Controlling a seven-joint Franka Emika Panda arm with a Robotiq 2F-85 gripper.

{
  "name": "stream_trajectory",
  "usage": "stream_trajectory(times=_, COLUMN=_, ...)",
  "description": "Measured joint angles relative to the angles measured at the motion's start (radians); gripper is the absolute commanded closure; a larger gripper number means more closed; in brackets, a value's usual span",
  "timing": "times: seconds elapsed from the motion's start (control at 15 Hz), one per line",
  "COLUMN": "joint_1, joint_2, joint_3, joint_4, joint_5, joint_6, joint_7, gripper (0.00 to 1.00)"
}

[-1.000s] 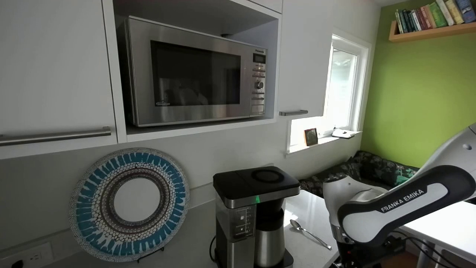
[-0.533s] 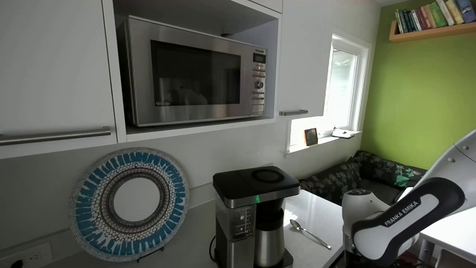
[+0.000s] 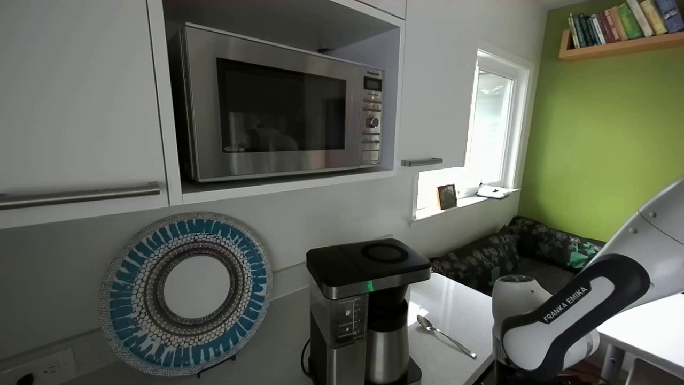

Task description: Open the kitchen drawer, then put a spoon inside it

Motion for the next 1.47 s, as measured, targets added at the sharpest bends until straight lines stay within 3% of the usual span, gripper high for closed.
stream_trajectory(times=0.33, joint_1=-0.002, joint_2=0.049, joint_3=-0.046, joint_4=0.003, joint_5=0.196, joint_6=0.092, joint_7=-0.106, gripper=0.00)
stream_trajectory(times=0.73, joint_1=-0.033, joint_2=0.124, joint_3=-0.092, joint_4=0.004, joint_5=0.479, joint_6=0.095, joint_7=-0.239, gripper=0.00)
stream_trajectory(times=1.47, joint_1=-0.080, joint_2=0.195, joint_3=-0.095, joint_4=0.005, joint_5=0.952, joint_6=0.122, joint_7=-0.509, gripper=0.00)
